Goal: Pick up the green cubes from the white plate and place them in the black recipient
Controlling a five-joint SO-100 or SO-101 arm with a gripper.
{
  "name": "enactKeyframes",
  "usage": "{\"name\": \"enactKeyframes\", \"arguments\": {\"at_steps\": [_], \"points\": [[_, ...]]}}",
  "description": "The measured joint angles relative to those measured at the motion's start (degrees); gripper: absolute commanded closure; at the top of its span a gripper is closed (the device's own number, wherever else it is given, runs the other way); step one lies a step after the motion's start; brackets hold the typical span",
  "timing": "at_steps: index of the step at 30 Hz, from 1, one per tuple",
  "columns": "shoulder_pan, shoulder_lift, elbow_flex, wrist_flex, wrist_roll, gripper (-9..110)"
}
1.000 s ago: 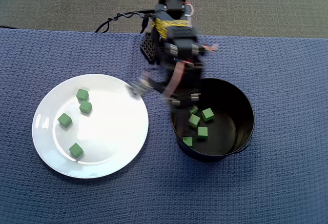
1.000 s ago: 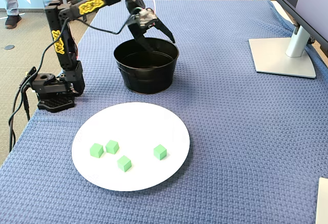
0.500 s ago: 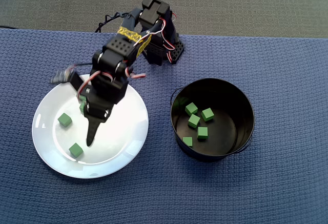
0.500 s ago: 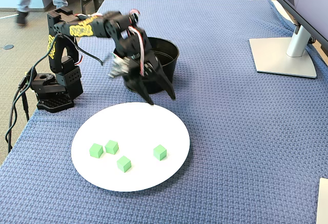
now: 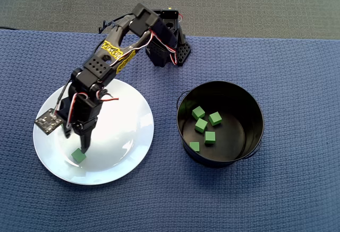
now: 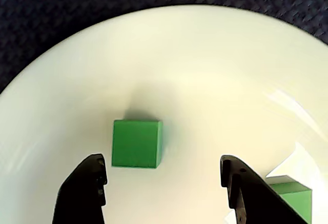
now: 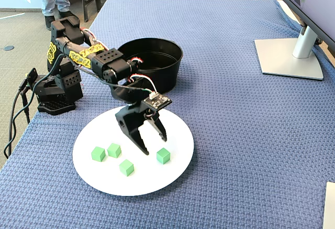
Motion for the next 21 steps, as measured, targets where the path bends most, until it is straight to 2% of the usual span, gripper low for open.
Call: {"name": "enactKeyframes", "arguments": {"at_steps": [11, 21], "points": [[0.79, -4.66, -2.02, -4.22, -2.20, 79], [-2.11, -4.66, -1.05, -2.99, 0.70, 79]]}}
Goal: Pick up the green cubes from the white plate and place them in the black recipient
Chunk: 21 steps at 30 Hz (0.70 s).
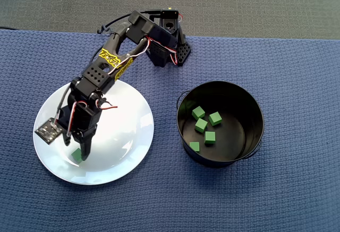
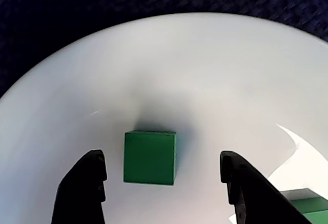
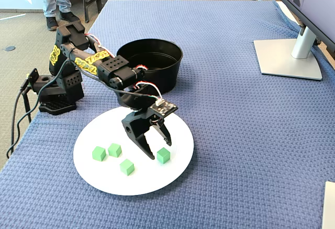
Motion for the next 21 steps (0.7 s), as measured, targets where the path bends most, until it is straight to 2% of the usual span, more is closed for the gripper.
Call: {"name": "enactKeyframes", "arguments": {"at_steps": [21], "points": [[-1.41, -0.44, 3.08, -4.39, 0.35, 81]]}}
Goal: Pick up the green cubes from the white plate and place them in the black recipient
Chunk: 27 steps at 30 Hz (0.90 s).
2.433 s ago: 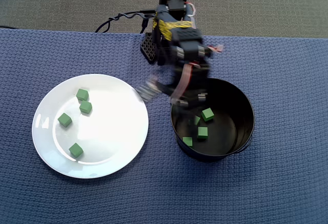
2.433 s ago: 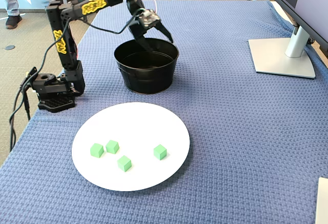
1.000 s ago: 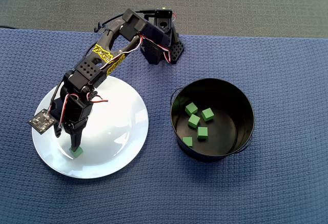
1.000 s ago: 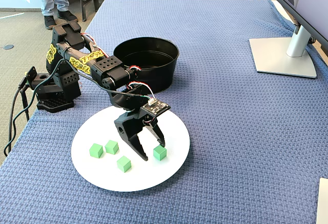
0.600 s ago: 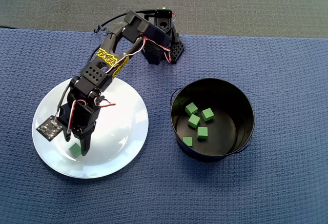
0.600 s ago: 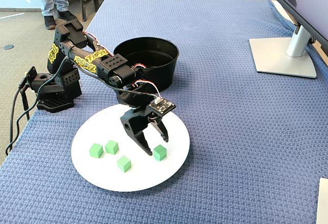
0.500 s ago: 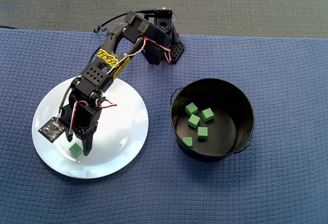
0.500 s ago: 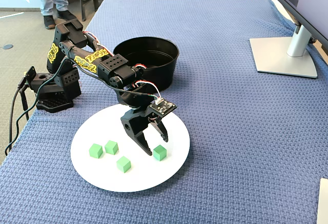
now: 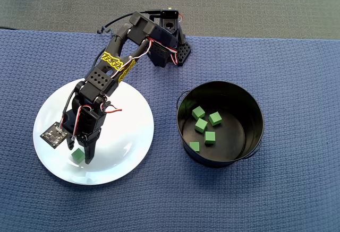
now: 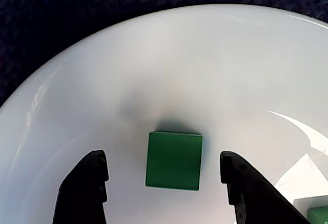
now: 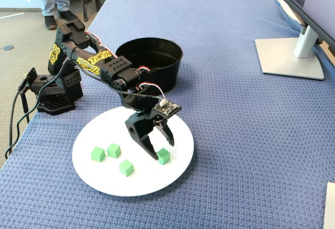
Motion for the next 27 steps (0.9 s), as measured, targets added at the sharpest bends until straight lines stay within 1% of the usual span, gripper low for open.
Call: {"name": "enactKeyframes", "arguments": {"at_steps": [8, 9, 11, 18, 21, 24, 27], "points": [[0.00, -2.72, 0.00, -1.76, 0.00, 83], [0.00, -2.72, 0.00, -1.76, 0.00, 86], [0.00, -2.72, 0.00, -1.76, 0.00, 101], [0.00, -2.72, 0.18, -4.75, 0.09, 102], [0.00, -2.72, 0.18, -4.66, 2.29, 102], [0.00, -0.62, 0.18, -0.79, 6.06, 102], [0.00, 6.86, 0.18, 4.66, 12.57, 102]]}}
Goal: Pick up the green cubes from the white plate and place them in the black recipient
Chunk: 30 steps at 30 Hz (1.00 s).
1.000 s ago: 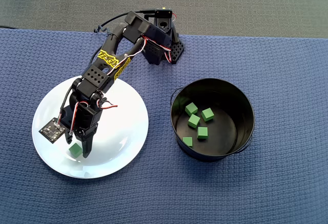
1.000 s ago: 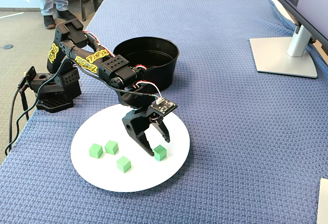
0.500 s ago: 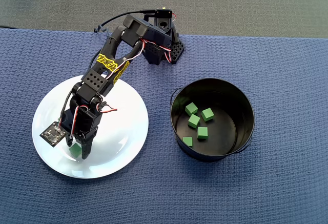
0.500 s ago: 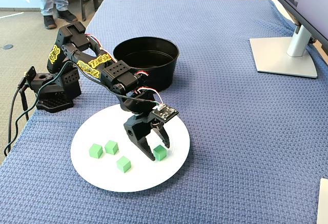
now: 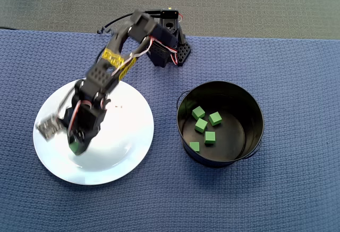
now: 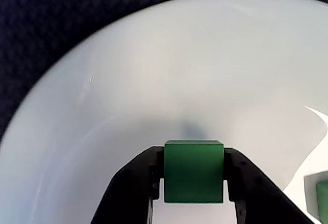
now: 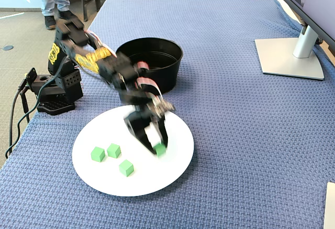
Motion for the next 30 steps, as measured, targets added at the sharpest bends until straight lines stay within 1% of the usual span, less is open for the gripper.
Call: {"name": "enactKeyframes", "arguments": {"at_steps": [4, 8, 11, 14, 19, 23, 27, 30], "points": [[-0.70, 14.15, 2.46, 8.26, 8.70, 102], [-4.04, 27.25, 7.82, 13.89, 19.25, 102], [-9.40, 35.33, 11.95, 17.14, 28.74, 102], [-17.75, 40.96, 15.12, 19.86, 37.88, 102], [-33.40, 43.33, 16.88, 21.36, 54.23, 102], [-44.82, 40.87, 19.60, 18.46, 65.65, 102], [-56.16, 37.00, 23.29, 15.29, 72.42, 102], [-61.26, 34.63, 25.84, 13.01, 75.15, 102]]}}
